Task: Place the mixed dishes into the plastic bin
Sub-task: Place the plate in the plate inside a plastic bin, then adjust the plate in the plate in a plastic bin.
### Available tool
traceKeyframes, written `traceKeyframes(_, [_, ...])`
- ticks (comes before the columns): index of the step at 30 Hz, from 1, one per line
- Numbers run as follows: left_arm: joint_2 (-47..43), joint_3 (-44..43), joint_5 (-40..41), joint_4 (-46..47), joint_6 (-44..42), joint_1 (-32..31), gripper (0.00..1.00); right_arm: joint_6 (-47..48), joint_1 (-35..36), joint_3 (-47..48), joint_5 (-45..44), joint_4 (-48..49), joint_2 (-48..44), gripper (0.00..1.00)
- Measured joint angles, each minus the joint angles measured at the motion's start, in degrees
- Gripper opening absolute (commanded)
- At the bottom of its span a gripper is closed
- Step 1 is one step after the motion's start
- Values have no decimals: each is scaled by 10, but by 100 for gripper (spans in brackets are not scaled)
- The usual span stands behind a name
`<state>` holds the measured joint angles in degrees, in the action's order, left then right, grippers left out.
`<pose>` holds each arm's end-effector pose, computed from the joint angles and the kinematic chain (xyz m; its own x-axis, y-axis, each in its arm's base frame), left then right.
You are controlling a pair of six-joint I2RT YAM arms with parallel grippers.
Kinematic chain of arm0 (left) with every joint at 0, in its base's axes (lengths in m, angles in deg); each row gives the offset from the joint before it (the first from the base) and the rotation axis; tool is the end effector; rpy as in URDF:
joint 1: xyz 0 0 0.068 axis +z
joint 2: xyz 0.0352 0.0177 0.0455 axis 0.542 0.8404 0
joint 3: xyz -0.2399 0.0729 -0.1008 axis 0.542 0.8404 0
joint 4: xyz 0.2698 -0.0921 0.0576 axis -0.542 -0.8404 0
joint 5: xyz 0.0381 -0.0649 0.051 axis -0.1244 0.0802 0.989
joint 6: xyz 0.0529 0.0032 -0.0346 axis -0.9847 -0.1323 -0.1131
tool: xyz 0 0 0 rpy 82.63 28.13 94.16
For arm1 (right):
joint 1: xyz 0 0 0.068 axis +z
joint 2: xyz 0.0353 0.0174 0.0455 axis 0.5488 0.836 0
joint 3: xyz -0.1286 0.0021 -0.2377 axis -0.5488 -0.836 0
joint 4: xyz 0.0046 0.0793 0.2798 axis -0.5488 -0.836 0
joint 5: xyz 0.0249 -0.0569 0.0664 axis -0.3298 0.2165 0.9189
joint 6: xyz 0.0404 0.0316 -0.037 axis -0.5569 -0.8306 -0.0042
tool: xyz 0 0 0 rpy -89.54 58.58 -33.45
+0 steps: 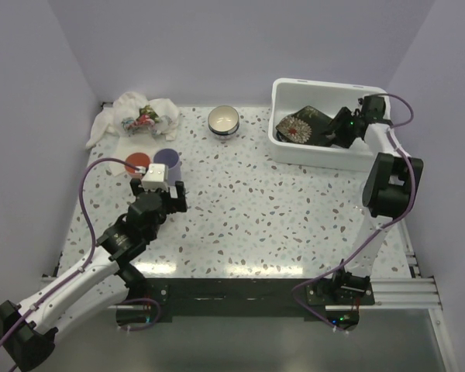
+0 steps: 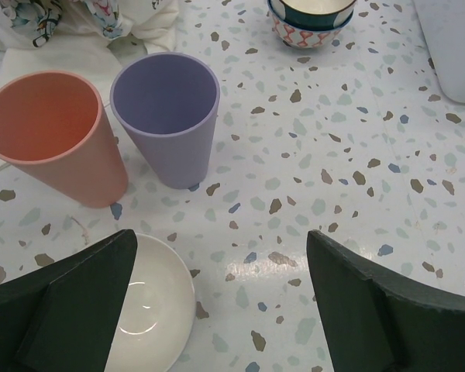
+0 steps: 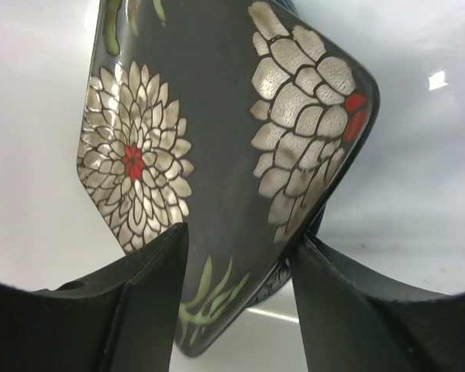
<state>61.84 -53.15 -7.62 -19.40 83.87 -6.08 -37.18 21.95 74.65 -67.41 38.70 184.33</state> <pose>0.1782 -0.1100 0.2551 -0.2885 -0.0782 -0.9543 0.0544 0.9937 -0.0979 0.4969 -0.0810 0.1973 -0.6661 0.5919 -0.4538 0.2953 0.7680 0.5683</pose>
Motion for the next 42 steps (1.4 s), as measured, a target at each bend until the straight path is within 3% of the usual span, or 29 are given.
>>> traceKeyframes(8, [0,0,-4,0,0,2,95,85,12,55,-16,-76,-17,66])
traceKeyframes(16, [-2,0,-6,0,0,2,95,109,35,72,-31,-92,-20,67])
traceKeyframes(23, [-2,0,-6,0,0,3,95,93,38,9,-140,-73,-66,82])
traceKeyframes(29, [-2,0,-8,0,0,3,95,81,38,-6,-190,-57,-112,88])
traceKeyframes(33, [-1,0,-8,0,0,3,95,71,38,7,-192,-45,-94,94])
traceKeyframes(42, [1,0,-8,0,0,3,95,46,46,36,-203,-56,-3,95])
